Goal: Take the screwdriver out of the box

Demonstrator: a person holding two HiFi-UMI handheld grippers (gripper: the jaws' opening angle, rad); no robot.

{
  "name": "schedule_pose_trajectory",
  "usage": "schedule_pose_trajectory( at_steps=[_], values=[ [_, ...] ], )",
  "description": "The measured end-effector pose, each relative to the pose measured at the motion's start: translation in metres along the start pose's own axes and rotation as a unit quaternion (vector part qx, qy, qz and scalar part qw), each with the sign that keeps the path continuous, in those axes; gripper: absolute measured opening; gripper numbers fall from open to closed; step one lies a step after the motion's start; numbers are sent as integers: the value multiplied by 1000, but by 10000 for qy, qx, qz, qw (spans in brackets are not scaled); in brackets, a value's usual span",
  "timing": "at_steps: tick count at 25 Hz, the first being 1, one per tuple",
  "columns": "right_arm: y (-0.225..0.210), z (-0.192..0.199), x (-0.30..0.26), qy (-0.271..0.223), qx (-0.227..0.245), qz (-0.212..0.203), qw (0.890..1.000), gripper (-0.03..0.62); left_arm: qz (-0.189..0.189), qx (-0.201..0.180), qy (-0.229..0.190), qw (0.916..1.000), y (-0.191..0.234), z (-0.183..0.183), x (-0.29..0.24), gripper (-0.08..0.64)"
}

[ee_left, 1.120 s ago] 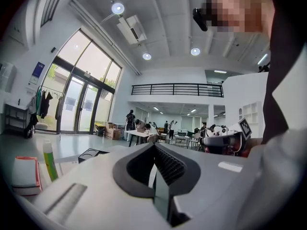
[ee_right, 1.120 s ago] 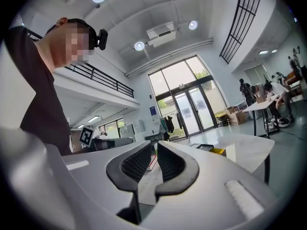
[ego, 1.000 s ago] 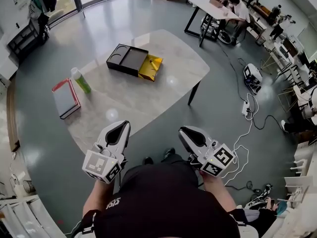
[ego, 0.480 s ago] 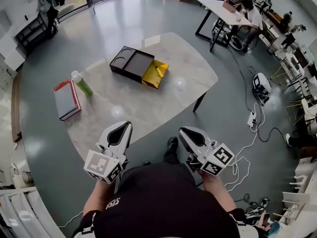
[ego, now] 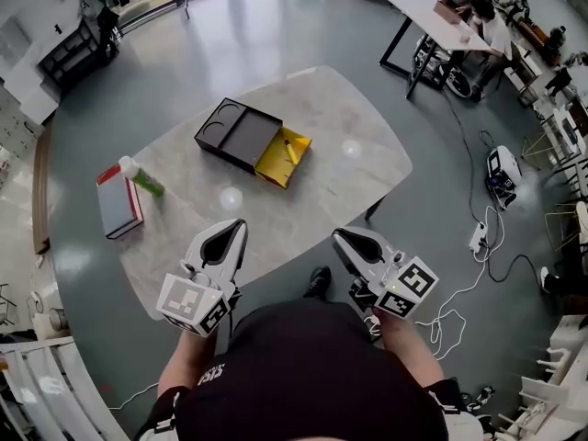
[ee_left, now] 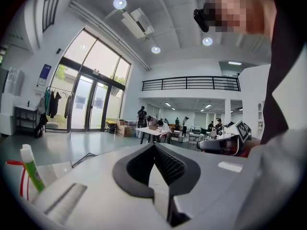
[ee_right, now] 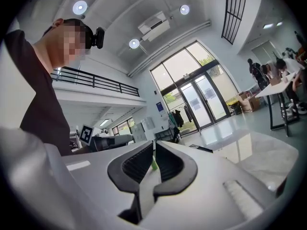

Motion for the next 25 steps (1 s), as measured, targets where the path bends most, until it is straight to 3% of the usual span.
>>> schedule_pose_trajectory(
  at_steps=[8, 13, 19, 25],
  values=[
    [-66, -24, -1, 210, -121, -336, 9991, 29, -385, 76, 35, 9992, -7, -12, -62, 2],
    [-98, -20, -15, 559, -233, -565, 9966, 28, -723, 159, 77, 9972, 0, -12, -78, 2],
    [-98, -13, -51, 845, -294, -880, 9921, 25, -1086, 394, 206, 9931, 23, 4, -69, 2],
    [-95, -5, -91, 974, -258, -882, 9910, 20, -1183, 374, 146, 9922, 57, 5, -61, 2]
  ],
)
Point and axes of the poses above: the fingertips, and each gripper's own axes: x backward along the fingers, y to its left, z out of its underside, the point moved 1 cm from there along x, backward along the fingers, and after that the axes turned 2 degrees about z, right-handed, at the moved point
